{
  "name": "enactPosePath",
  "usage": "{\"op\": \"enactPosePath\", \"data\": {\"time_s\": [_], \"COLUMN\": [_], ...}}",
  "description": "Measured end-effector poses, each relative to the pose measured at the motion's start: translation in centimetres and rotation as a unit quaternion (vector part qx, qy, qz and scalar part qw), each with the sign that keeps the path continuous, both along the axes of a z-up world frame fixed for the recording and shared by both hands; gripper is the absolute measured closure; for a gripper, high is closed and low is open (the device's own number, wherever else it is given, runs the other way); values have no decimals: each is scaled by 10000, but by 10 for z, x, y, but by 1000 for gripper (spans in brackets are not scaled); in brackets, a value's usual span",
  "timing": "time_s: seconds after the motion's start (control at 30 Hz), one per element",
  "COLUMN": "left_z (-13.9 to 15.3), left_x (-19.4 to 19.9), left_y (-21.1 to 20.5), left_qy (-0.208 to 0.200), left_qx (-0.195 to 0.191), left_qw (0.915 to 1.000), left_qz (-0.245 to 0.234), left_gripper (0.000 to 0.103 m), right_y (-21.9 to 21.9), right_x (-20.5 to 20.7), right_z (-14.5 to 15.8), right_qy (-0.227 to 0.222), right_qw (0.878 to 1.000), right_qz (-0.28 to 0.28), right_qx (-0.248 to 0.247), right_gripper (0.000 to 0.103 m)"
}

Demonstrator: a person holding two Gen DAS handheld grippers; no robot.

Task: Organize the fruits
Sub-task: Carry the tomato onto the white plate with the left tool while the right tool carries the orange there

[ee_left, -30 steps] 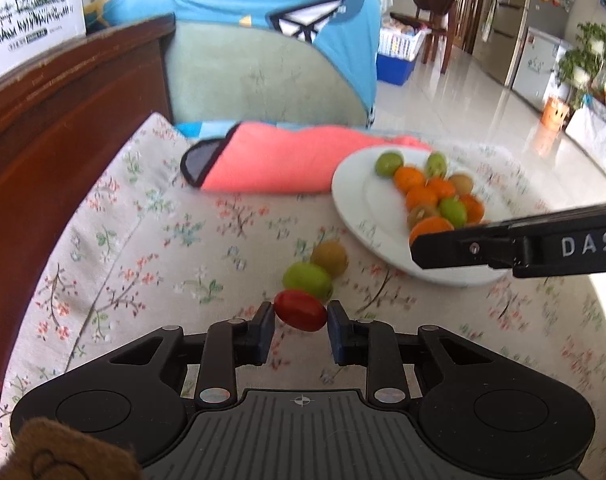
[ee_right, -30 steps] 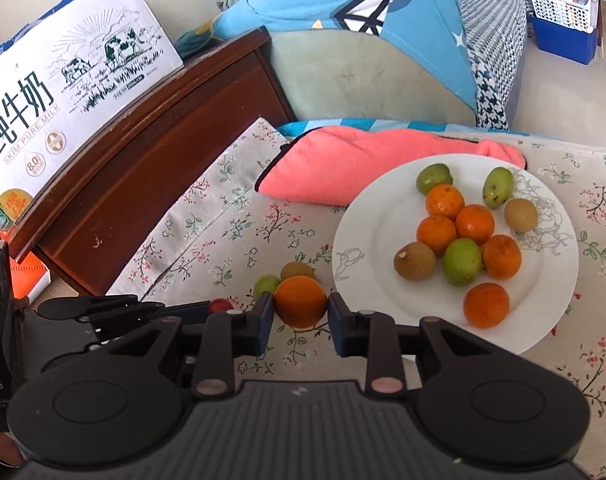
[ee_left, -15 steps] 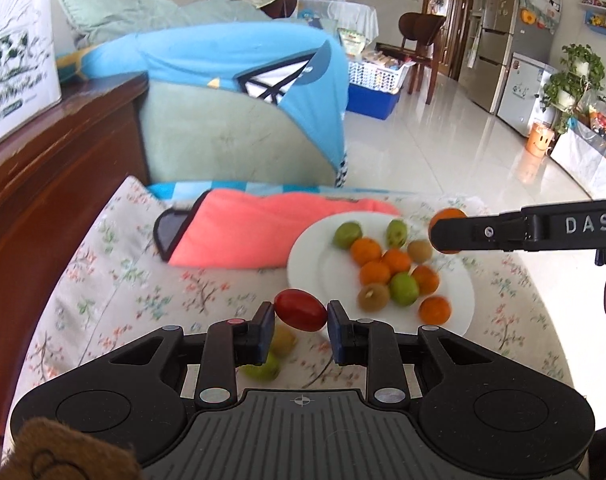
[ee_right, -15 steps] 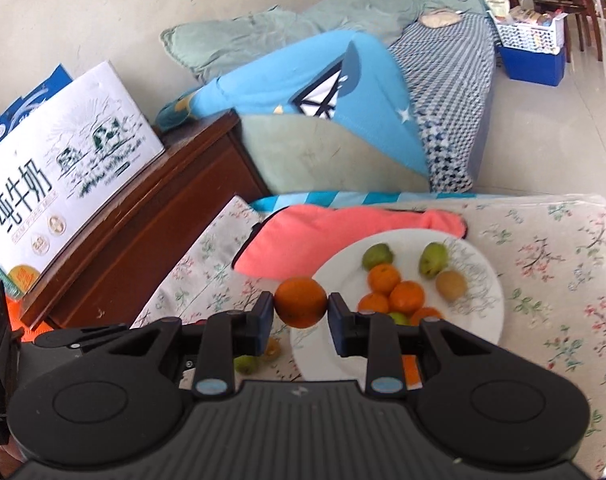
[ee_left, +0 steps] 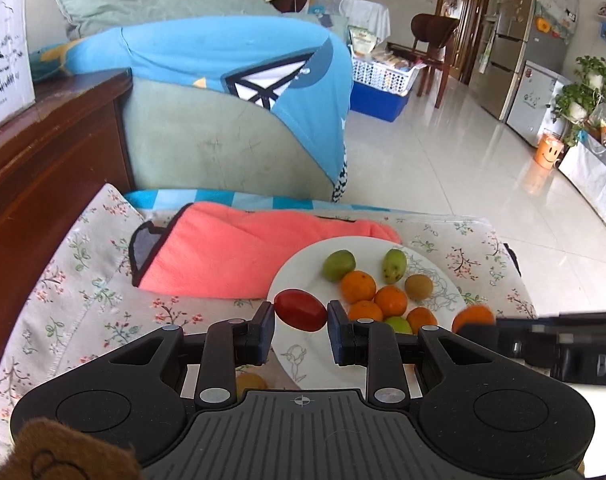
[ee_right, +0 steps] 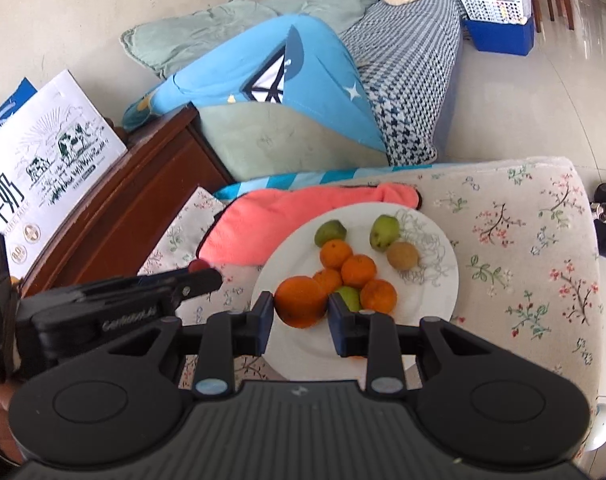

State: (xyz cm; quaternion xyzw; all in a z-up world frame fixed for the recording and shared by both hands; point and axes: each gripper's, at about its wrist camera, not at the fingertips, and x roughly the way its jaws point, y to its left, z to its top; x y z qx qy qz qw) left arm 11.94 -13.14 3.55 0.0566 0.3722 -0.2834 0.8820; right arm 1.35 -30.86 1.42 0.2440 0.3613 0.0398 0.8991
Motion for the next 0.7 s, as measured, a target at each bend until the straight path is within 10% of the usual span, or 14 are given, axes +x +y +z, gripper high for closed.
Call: {"op": "enactPosePath", "data": {"time_s": [0.7], "left_z": [-22], "left_x": [24], "left_y": [-24], "left_qy": [530], "left_qx": [-41], "left_qw": [9976], "left_qz": [446], "left_gripper": [77], "right_y": [8], "right_x": [17], "right_z": [-38], "right_qy": [666], "right_qw": [9972], "right_qz": [-338], "right_qx": [38], "right_gripper": [72]}}
